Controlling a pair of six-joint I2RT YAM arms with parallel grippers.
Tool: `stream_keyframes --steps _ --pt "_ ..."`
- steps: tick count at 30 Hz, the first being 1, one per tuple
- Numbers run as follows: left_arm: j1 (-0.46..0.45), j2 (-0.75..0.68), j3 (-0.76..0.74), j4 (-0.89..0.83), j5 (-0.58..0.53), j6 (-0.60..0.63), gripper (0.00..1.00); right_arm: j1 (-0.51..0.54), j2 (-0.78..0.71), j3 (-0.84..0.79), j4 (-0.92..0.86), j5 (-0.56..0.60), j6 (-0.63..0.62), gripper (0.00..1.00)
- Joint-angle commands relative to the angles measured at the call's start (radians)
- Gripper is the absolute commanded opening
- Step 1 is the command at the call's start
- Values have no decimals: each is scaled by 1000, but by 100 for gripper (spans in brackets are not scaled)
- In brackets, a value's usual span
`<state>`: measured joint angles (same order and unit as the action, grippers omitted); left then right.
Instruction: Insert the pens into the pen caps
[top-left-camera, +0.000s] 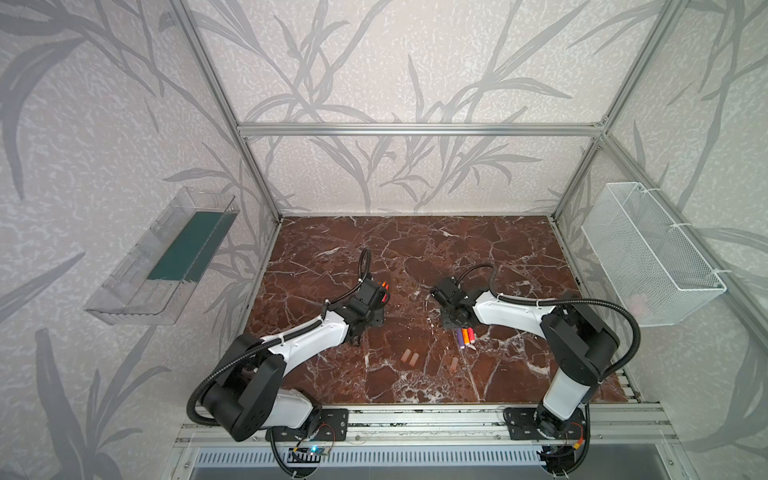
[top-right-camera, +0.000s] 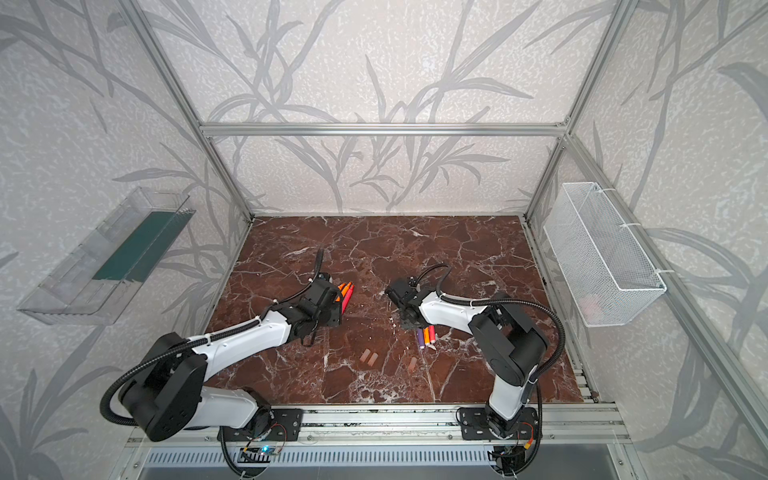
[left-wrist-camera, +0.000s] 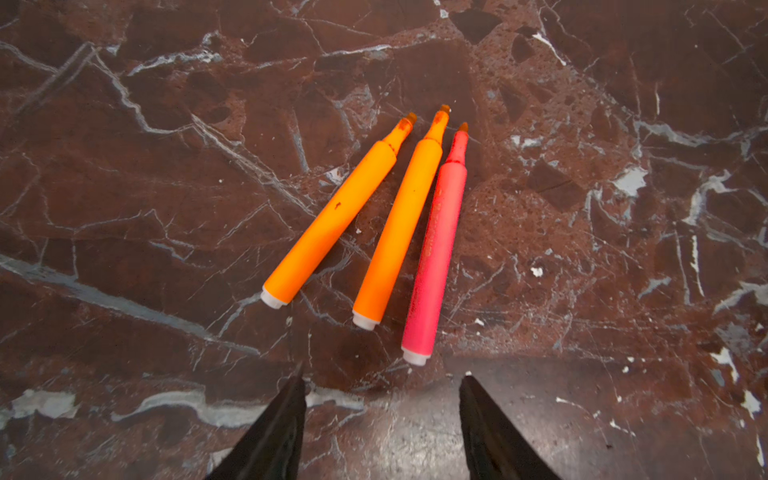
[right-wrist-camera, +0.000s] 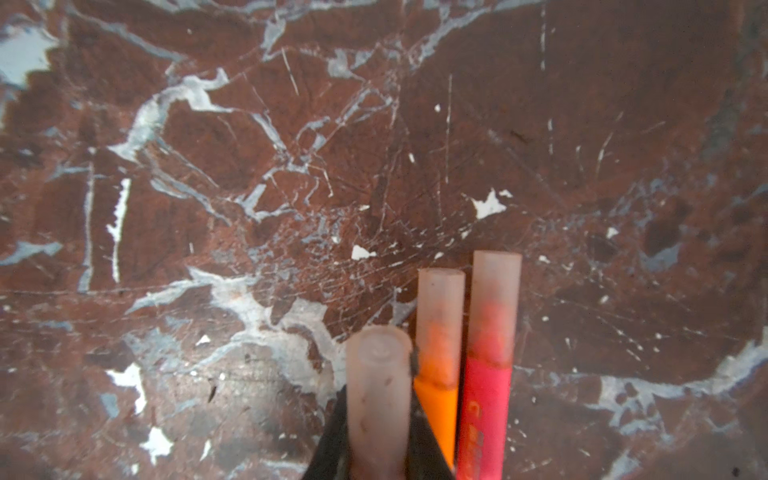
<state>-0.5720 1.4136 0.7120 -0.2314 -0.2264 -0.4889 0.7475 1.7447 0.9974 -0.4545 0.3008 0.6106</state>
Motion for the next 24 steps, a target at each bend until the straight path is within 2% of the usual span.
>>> stream_keyframes --steps 1,6,14,24 --pt "7 56 48 -11 -12 4 58 -2 -90 -27 -28 -3 11 21" --pt "8 135 117 -50 18 25 57 -2 -188 -71 -22 -6 19 29" --pt "8 211 174 -44 37 40 54 1 -325 -133 -3 -14 19 32" --pt "7 324 236 -48 68 46 42 1 -420 -180 19 -11 19 35"
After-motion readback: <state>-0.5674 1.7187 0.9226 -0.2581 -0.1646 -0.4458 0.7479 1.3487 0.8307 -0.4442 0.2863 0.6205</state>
